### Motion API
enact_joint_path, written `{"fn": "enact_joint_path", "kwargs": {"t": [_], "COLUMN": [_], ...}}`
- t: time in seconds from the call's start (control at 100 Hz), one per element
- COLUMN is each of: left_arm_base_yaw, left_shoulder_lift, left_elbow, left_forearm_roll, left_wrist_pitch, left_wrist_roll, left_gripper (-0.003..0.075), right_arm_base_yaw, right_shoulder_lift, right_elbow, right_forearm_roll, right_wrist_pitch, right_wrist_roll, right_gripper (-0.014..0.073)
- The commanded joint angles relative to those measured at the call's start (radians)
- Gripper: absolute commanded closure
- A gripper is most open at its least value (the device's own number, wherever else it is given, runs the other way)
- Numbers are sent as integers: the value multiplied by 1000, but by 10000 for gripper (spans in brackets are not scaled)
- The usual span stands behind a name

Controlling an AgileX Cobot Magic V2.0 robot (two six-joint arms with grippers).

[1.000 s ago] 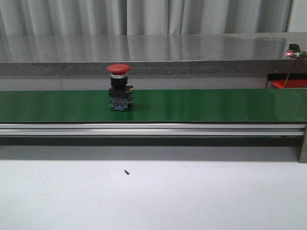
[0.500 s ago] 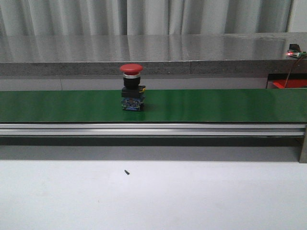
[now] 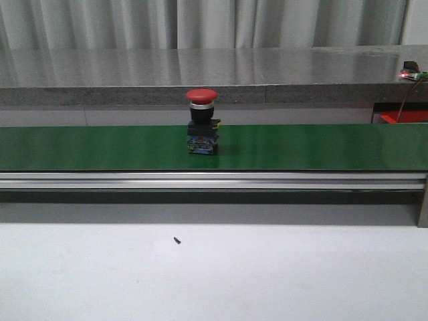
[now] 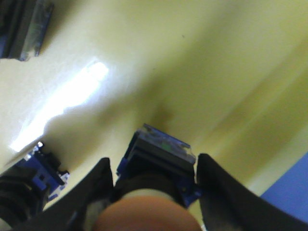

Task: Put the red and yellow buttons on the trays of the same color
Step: 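Carry the yellow button with the right gripper into the yellow tray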

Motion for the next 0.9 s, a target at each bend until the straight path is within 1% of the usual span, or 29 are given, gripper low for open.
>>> {"fn": "enact_joint_path", "kwargs": {"t": [0.0,0.13,0.2,0.27,0.32,0.38,0.44,0.63,0.89], "left_arm_base_yaw": [-7,-7,-7,-7,-7,-7,-7,-7,-7], "left_shoulder_lift": [-14,-14,-14,-14,-14,-14,-14,-14,-14], "left_elbow": [-27,-27,-27,-27,-27,-27,-27,-27,-27], "left_forearm_roll": [-13,-13,-13,-13,-13,-13,-13,-13,-13], "left_wrist_pitch": [-57,-57,-57,-57,-57,-57,-57,-57,-57], "left_wrist_roll": [-5,-5,-5,-5,-5,-5,-5,-5,-5], "left_gripper": [740,740,740,740,740,740,740,740,740], "right_arm_base_yaw": [-5,-5,-5,-5,-5,-5,-5,-5,-4], "right_shoulder_lift": [-15,8,12,12,12,11,10,-12,-115], "right_elbow": [-22,-22,-22,-22,-22,-22,-22,-22,-22], "right_forearm_roll": [-5,-5,-5,-5,-5,-5,-5,-3,-3], "right_wrist_pitch": [-17,-19,-22,-27,-27,-27,-27,-13,4], "right_wrist_roll": [4,3,3,3,3,3,3,3,3], "right_gripper": [389,381,344,260,175,100,66,67,72]}}
